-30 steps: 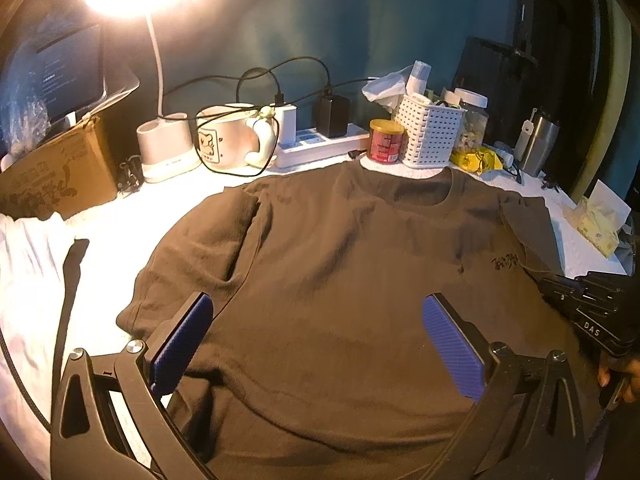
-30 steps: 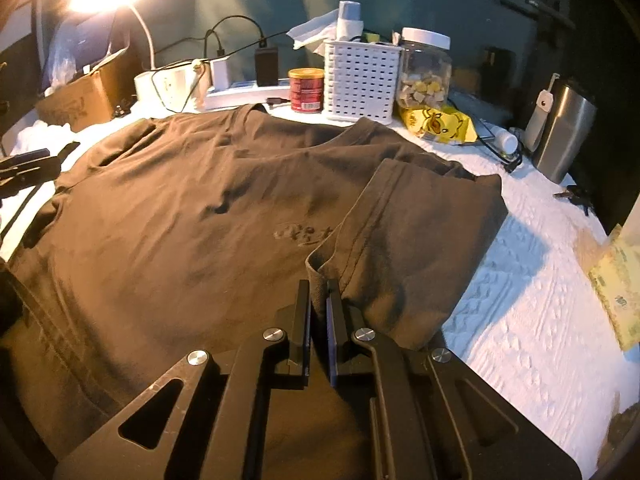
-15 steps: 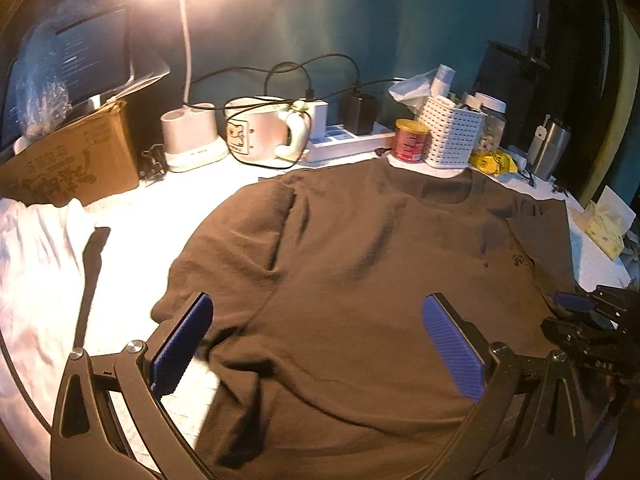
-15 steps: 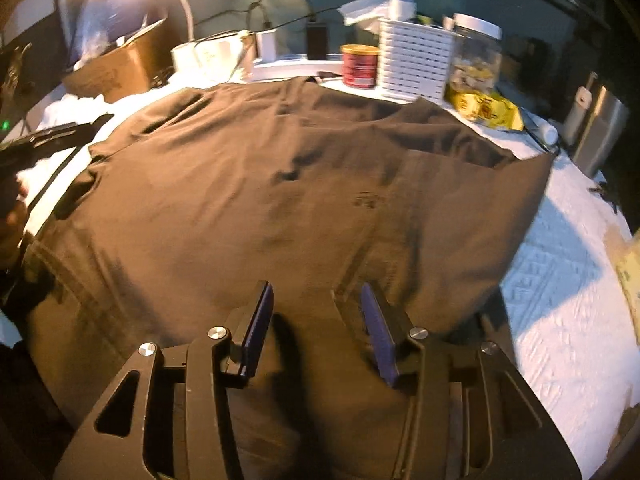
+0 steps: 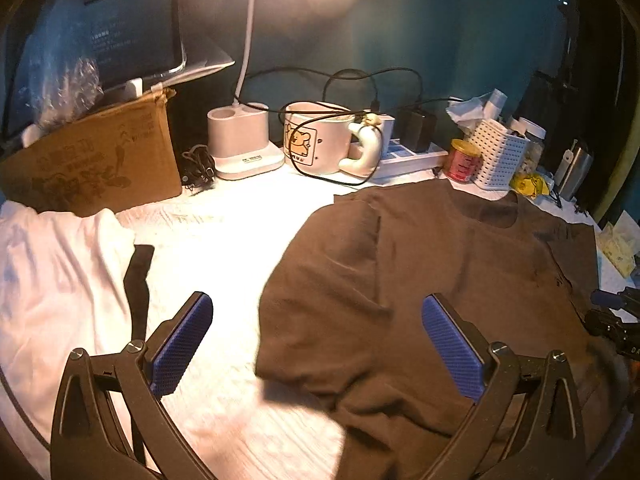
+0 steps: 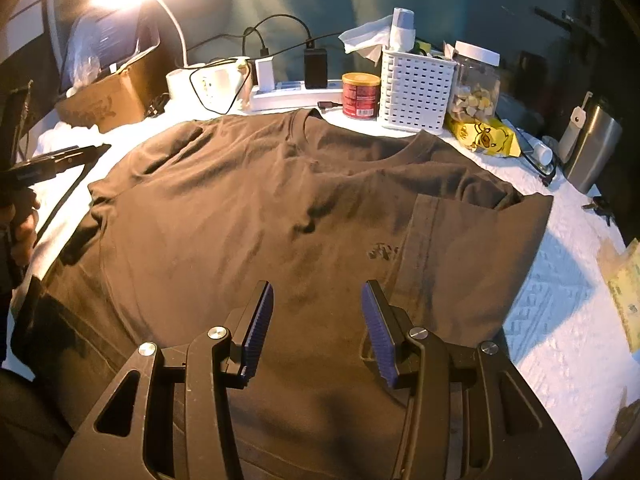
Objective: Fold small clothes
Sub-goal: 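Grasp the other sleeve with the left gripper, then fold the held sleeve across the shirt body and open the left gripper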
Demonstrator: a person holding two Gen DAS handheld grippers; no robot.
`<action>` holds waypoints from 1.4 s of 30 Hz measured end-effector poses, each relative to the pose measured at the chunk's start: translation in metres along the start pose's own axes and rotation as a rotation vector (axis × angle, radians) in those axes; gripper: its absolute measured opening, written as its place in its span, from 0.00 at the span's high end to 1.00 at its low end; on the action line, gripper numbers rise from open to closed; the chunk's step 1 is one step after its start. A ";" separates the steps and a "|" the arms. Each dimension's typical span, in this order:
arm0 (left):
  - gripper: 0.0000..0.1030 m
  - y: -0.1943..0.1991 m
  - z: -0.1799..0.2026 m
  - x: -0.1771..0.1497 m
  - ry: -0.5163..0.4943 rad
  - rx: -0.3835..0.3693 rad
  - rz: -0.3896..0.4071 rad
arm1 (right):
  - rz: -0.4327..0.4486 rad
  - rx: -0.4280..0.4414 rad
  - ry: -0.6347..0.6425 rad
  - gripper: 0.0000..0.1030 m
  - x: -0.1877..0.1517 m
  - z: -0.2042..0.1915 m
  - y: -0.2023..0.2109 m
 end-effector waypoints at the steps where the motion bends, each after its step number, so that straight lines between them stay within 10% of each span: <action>1: 0.01 -0.007 -0.005 0.001 0.005 -0.021 -0.008 | 0.000 -0.001 -0.002 0.52 0.001 -0.001 -0.001; 10: 0.14 -0.064 -0.023 0.003 0.026 -0.101 -0.120 | 0.005 -0.032 -0.042 0.52 0.004 0.004 0.002; 19: 0.96 -0.081 -0.011 -0.006 -0.006 -0.146 -0.178 | 0.020 -0.031 -0.070 0.52 0.003 0.010 0.011; 31: 0.97 -0.033 -0.018 0.000 0.045 0.019 -0.037 | 0.065 0.006 -0.113 0.52 -0.005 0.025 0.031; 42: 0.97 -0.016 0.042 0.022 -0.103 0.010 0.032 | 0.098 0.017 -0.189 0.52 -0.029 0.055 0.046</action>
Point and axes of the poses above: each gripper's, at about its wrist camera, not at the fingertips, and y roughly against the way its jaws point, z to its right, x to its top, the point moved 10 cm from there along -y, roughly the way its jaws point, and after that the axes turned 1 degree about -y, right-handed, at the moved point
